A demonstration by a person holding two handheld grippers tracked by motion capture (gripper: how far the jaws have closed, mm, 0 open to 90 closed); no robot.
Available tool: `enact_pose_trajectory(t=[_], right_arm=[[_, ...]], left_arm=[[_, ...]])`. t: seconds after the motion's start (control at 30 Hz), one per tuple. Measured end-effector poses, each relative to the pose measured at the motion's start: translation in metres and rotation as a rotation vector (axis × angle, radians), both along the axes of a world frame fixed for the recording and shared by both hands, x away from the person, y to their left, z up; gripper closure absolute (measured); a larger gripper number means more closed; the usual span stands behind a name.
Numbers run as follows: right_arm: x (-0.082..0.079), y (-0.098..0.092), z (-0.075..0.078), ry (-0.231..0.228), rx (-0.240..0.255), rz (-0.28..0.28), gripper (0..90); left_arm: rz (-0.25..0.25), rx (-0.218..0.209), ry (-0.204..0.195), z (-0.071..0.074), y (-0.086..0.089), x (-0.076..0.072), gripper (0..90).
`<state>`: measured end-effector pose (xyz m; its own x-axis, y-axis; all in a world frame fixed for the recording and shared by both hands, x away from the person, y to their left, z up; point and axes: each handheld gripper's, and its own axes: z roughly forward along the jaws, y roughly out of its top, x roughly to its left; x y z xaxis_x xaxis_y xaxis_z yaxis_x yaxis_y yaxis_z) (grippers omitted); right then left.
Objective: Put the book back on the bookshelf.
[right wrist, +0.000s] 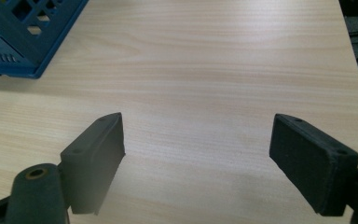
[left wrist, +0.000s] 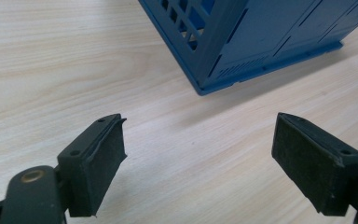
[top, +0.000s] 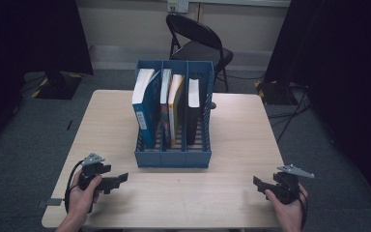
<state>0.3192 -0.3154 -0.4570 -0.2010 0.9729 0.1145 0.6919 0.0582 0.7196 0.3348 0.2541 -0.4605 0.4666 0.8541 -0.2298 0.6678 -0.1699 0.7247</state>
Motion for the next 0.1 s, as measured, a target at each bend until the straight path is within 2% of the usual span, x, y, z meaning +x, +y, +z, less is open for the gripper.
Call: enact_pose_trajectory(t=[0.03, 0.1], right_arm=[[0.0006, 0.0007, -0.0007, 0.005, -0.004, 0.002, 17.2], [0.0010, 0.0021, -0.0018, 0.004, -0.015, 0.005, 17.2]], left_arm=[[-0.005, -0.009, 0.010, -0.0004, 0.0004, 0.0006, 16.7], [0.004, 0.006, 0.007, -0.0009, 0.0008, 0.0006, 16.4]])
